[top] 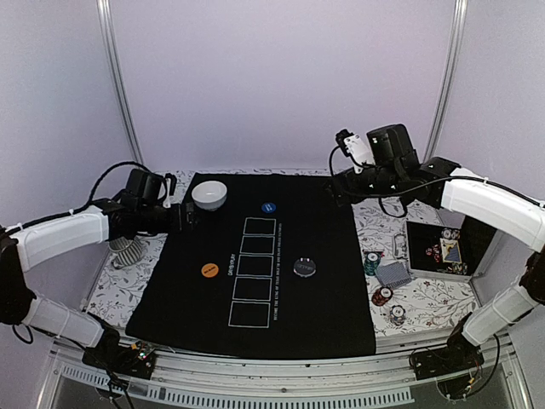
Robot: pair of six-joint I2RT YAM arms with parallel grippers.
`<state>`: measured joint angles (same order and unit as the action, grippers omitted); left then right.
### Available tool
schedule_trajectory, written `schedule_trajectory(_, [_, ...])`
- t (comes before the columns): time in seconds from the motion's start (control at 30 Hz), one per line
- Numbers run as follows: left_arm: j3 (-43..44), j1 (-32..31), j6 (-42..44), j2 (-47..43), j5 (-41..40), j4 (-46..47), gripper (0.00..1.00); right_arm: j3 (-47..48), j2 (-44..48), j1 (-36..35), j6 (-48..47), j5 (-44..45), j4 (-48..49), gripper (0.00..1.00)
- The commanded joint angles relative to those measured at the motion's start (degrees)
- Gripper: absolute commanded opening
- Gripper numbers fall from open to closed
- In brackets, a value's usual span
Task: Distribute texas hold em gaming equipment
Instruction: Pick up the pile of poker chips from the pile of poker chips.
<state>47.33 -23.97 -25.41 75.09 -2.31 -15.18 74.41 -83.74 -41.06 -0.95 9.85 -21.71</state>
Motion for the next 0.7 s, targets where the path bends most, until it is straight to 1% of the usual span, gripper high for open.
schedule_trajectory(0.0, [6.5,-2.2,7.3,-4.1,-7.3,-5.2,0.98,3.3,1.6,4.9,9.2,-1.1,-10.4,0.99])
schedule_trajectory(0.17, [12.2,-3.9,12.2,-5.7,-9.0,-4.6,0.98,4.1,0.4,6.6,12.5,-1.0,-20.3,0.99])
schedule_trajectory(0.3, [11.5,-4.8,14.7,-5.8,-9.1,2.2,0.98,3.0,-1.6,6.9,14.2,-1.0,-25.2,0.99])
schedule_trajectory(0.43, [9.6,-5.5,15.8,-4.1,-6.5,8.8,0.98,1.5,-2.8,7.4,15.7,-0.6,-27.7,0.99])
schedule_trajectory(0.67, [9.7,-6.4,18.4,0.1,-4.9,9.8,0.98,-0.2,-4.5,8.1,17.1,-2.3,-30.1,0.99])
